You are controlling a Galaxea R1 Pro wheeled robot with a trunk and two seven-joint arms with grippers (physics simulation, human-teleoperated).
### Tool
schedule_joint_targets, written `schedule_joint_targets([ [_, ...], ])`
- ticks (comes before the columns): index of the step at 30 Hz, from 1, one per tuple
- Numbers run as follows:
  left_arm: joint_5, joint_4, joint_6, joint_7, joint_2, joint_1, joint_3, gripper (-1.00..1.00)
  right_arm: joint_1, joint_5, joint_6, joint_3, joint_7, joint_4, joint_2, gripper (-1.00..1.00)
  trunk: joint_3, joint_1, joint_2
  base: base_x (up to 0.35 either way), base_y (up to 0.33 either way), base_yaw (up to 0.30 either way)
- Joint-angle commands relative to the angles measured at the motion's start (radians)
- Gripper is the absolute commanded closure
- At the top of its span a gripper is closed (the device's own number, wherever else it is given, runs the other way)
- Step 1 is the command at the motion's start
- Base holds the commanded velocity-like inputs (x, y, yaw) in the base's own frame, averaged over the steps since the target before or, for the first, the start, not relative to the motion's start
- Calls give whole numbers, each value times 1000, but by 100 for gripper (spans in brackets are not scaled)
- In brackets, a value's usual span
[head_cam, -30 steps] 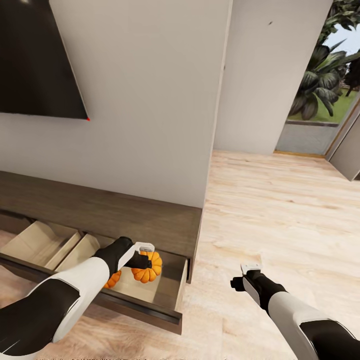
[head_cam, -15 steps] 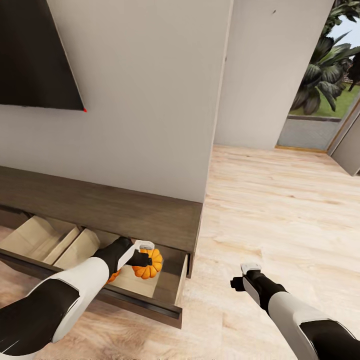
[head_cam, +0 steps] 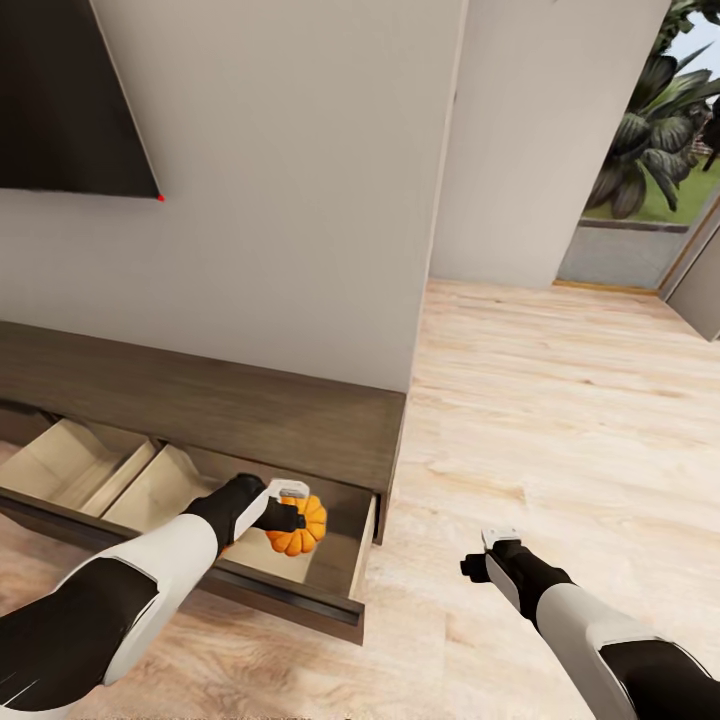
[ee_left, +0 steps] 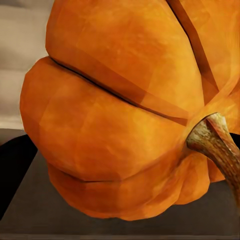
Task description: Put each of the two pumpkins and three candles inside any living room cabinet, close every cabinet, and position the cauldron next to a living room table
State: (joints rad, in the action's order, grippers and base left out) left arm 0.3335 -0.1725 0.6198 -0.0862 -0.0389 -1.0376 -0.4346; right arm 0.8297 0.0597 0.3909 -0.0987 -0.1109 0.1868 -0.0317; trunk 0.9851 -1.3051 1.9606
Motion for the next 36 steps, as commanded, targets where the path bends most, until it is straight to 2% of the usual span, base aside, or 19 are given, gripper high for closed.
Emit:
schedule_joint_targets([
  [1, 5, -2, 4, -3, 1, -1, -9, 100, 0, 6, 6, -8, 1, 2, -1, -100, 6, -4, 8, 0, 0, 0],
  [12, 4, -10, 5, -9, 1, -1, -9, 100, 0, 6, 6, -6, 23, 2, -2, -100, 58, -46, 85, 0, 0, 0],
  [21, 3, -7, 5, -6, 1, -1, -9, 100, 0, 6, 6, -6, 23, 2, -2, -100, 72, -46, 85, 60, 0, 0],
  [32, 1, -3, 5, -6, 1, -1, -10, 100, 0, 6, 6, -6, 23, 3, -1, -100, 73, -46, 85, 88, 0, 0],
  [36, 1, -2, 5, -4, 1, -1, -10, 100, 0, 6, 6, -6, 22, 2, -1, -100, 87, -61, 113, 1, 0, 0],
])
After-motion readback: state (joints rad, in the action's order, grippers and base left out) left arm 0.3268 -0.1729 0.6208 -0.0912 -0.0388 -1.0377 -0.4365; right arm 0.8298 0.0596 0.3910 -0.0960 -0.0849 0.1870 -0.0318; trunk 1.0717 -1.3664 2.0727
